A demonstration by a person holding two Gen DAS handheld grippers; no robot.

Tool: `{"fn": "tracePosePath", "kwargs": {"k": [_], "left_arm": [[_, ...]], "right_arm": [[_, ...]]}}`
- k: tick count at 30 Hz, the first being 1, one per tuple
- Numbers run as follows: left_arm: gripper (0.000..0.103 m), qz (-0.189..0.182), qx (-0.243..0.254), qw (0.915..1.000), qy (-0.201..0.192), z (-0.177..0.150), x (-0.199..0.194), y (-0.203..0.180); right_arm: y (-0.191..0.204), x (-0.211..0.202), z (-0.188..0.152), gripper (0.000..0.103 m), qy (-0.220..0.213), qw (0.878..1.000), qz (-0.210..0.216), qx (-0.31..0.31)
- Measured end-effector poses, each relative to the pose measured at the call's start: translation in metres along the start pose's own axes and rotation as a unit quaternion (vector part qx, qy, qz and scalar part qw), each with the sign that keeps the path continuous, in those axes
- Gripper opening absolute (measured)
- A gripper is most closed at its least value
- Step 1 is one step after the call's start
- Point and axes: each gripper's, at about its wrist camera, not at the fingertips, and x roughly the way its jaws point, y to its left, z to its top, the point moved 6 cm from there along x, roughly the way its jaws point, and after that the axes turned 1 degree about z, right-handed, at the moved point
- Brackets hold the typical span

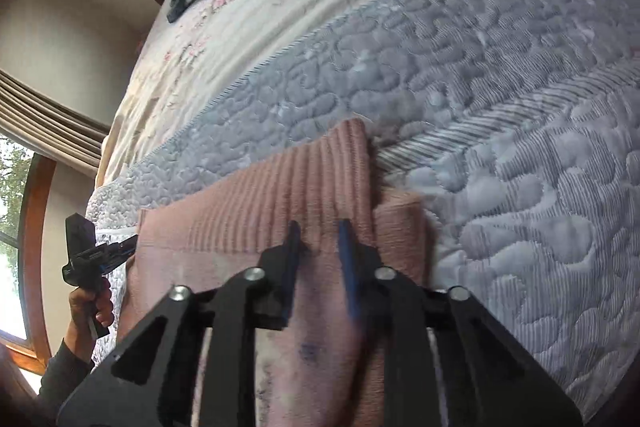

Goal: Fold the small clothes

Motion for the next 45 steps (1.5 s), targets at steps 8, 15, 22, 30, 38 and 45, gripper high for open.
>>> {"fn": "tracePosePath", "kwargs": {"k": [8,15,22,30,38,45], "left_arm": [[0.029,-0.100,0.069,0.9926,-0.008,-0.030,-0.055,-0.044],[0.025,-0.054,0.001,0.9985,-0.001,-0.047,-0.045,0.009],[0.074,-0.089,-0.034,0.9947,-0.037,-0.087,-0.102,0.030],[0.077,-0.113,-0.082,0.9901,-0.013,-0.100,-0.120,0.067],[0.080,-0.154,-0.083,0.9846,0.015,-0.073,-0.103,0.069],[0.080,-0.175,-0.075,0.9812,0.032,-0.053,-0.084,0.063]], "right_arm": [[0.048,-0.051,-0.042,0.016,-0.012,0.997,0.059,-0.052],[0.011,-0.057,-0.073,0.010,-0.018,0.999,0.027,0.007],[0.192,-0.065,-0.208,0.081,-0.006,0.928,-0.112,-0.355],[0.312,0.038,-0.326,0.080,0.000,0.808,-0.200,-0.555],[0.343,0.106,-0.326,0.074,-0.021,0.729,-0.281,-0.624],[0.348,0.134,-0.315,0.068,-0.032,0.700,-0.315,-0.640]]}}
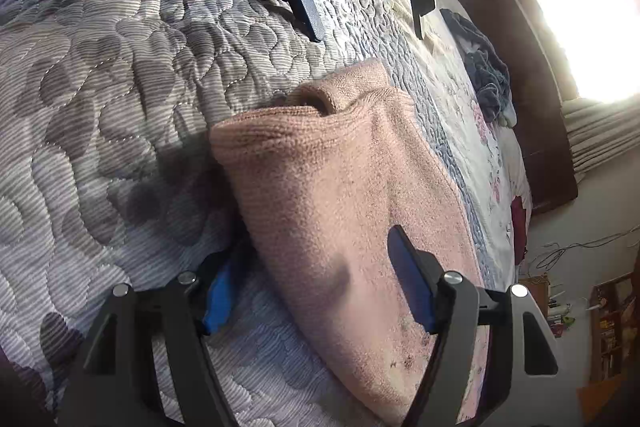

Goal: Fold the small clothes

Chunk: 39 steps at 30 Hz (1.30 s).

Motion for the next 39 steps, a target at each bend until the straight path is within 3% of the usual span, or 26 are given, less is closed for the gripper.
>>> {"fn": "tracePosePath", "kwargs": {"k": [7,10,11,17,22,28,29,33,34,39], "left_arm": [[0.080,-0.001,0.001,0.9999,0.013,0.004,0.010,-0.005],[0.080,-0.002,-0.006,0.9998,0.017,0.008,0.014,-0.005],[0.080,-0.004,-0.010,0.9998,0.018,0.009,0.015,-0.004],[0.082,-0.010,-0.028,0.9991,0.032,0.015,0.025,-0.002],[0.083,0.032,-0.038,0.9973,0.054,0.024,0.051,-0.002],[0.083,0.068,-0.016,0.9943,0.080,0.037,0.081,-0.021],[0.081,0.074,-0.015,0.9935,0.086,0.039,0.085,-0.023],[0.037,0.090,-0.020,0.9918,0.089,0.044,0.091,-0.026],[0.031,0.093,-0.022,0.9915,0.088,0.045,0.091,-0.025],[0.024,0.101,-0.011,0.9914,0.083,0.045,0.083,-0.029]], "right_arm": [[-0.009,0.015,0.020,0.047,0.002,1.000,-0.006,0.011],[-0.007,0.021,0.022,0.018,0.008,1.000,0.007,0.021],[-0.011,0.020,0.023,0.015,0.005,0.999,0.013,0.034],[-0.035,0.008,0.025,0.014,-0.012,0.997,0.026,0.075],[-0.048,0.005,0.026,0.014,-0.019,0.995,0.033,0.095],[-0.060,0.001,0.028,0.014,-0.027,0.992,0.041,0.115],[-0.061,0.000,0.028,0.014,-0.028,0.992,0.043,0.119],[-0.067,-0.003,0.027,0.014,-0.033,0.990,0.046,0.131],[-0.068,-0.004,0.026,0.014,-0.035,0.989,0.046,0.133],[-0.074,-0.013,0.026,0.014,-0.044,0.986,0.054,0.151]]}}
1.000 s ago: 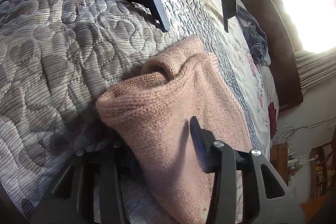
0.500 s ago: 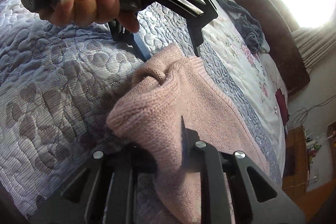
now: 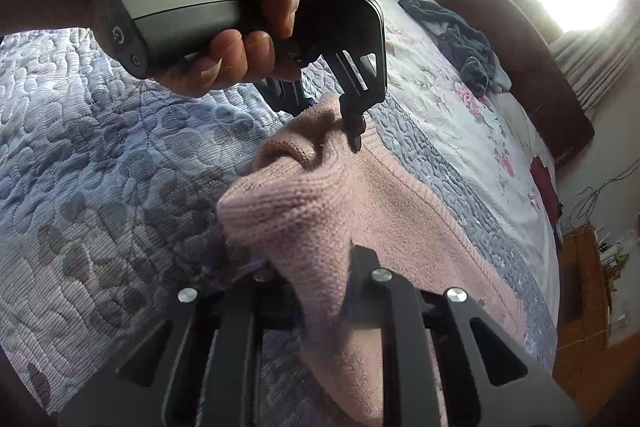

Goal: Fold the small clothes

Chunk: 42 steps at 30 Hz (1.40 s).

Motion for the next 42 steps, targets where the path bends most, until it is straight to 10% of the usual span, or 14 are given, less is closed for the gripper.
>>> {"fn": "tracePosePath", "kwargs": {"k": [26,42], "left_arm": [[0.021,0.099,0.115,0.9880,-0.030,-0.013,-0.041,-0.165],[0.021,0.160,0.174,0.9715,-0.016,-0.034,0.011,-0.259]], "right_arm": [[-0.088,-0.071,-0.003,0.013,-0.051,0.985,0.021,0.162],[-0.156,-0.096,-0.054,0.012,-0.073,0.960,0.034,0.267]]}}
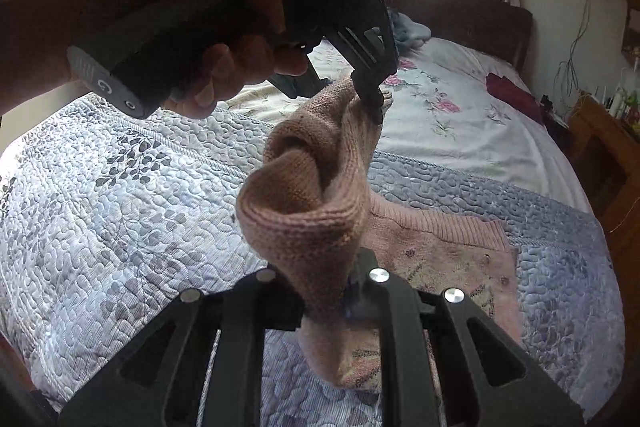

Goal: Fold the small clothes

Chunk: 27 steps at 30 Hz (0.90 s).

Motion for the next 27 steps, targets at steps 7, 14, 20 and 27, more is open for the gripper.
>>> {"fn": "tracePosePath", "kwargs": {"k": [7,14,20,27], "left_arm": [[0.021,0.022,0.023,0.9994,0.013,0.001,0.027,-0.038],[0.021,0.042,0.041,0.9979,0.027,0.002,0.055,-0.065],[0.021,0.067,0.063,0.9952,0.033,-0.002,0.084,-0.087],[0.021,0.091,0.085,0.9911,0.047,-0.016,0.121,-0.115]], "right_arm": [[-0.038,-0.007,-0.016,0.012,-0.005,0.998,0.015,0.055],[-0.070,-0.006,-0.032,0.012,-0.006,0.995,0.021,0.099],[-0.096,-0.005,-0.052,0.012,-0.008,0.990,0.020,0.139],[-0.123,-0.007,-0.083,0.012,-0.006,0.982,0.020,0.188]]}}
